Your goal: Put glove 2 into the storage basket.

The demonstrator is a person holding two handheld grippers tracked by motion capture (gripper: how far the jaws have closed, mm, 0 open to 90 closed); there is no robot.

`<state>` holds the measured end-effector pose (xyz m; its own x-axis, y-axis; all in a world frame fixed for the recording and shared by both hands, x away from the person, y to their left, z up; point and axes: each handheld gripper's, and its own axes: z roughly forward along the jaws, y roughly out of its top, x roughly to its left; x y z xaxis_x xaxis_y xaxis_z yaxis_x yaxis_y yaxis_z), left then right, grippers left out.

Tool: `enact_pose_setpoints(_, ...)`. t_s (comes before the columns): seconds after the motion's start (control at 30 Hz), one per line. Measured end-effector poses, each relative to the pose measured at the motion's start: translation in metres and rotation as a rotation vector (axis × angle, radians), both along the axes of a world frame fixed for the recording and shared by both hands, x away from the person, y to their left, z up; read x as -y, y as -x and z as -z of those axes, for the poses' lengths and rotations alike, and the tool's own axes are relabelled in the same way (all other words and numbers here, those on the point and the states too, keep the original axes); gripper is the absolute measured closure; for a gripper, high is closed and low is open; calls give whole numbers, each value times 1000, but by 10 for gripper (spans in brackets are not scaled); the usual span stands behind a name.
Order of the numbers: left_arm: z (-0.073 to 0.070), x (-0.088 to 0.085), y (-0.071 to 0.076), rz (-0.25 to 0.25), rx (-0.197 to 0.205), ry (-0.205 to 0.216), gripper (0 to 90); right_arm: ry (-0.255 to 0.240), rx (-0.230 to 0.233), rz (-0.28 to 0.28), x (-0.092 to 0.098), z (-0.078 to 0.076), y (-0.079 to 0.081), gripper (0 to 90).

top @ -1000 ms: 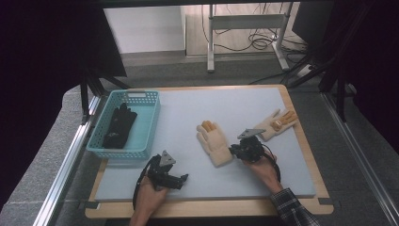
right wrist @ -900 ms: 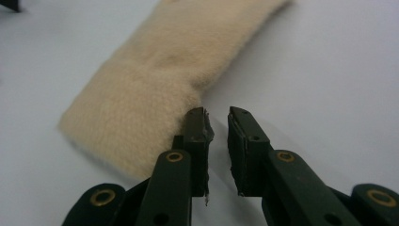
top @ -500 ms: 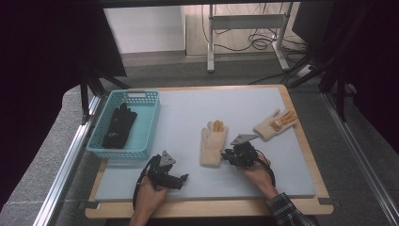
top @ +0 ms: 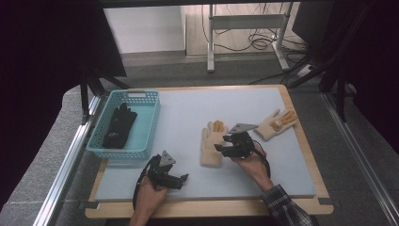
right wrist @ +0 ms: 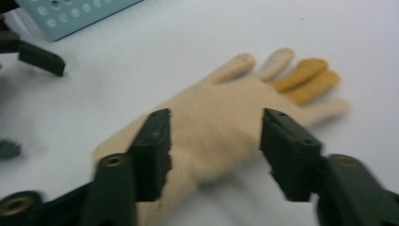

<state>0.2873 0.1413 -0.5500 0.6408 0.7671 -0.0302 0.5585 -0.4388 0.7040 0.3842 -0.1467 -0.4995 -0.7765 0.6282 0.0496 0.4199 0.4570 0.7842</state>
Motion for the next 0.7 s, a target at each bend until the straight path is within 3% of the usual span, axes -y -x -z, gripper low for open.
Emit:
enact_pose_setpoints(0.13,0,0,0,0,1,-1,37,12,-18,-15,-17,8,-15,309)
enact_pose_setpoints(0.2,0,0,0,1,1,-2,37,68,-16,-22,-28,19,-24,270)
enact_pose_setpoints(0.27,0,0,0,0,2,-2,37,132,27,-23,-32,30,-27,275)
enact_pose_setpoints(0.43,0,0,0,0,1,-1,37,129,2,-14,-24,29,-24,522)
enact_pose_setpoints(0.5,0,0,0,1,0,-2,37,139,10,-17,-23,26,-22,566)
enact_pose_setpoints(0.6,0,0,0,0,1,-1,37,109,22,-31,-19,19,-14,619)
enact_pose_setpoints(0.7,0,0,0,0,0,-1,37,94,17,-44,-18,13,-5,619)
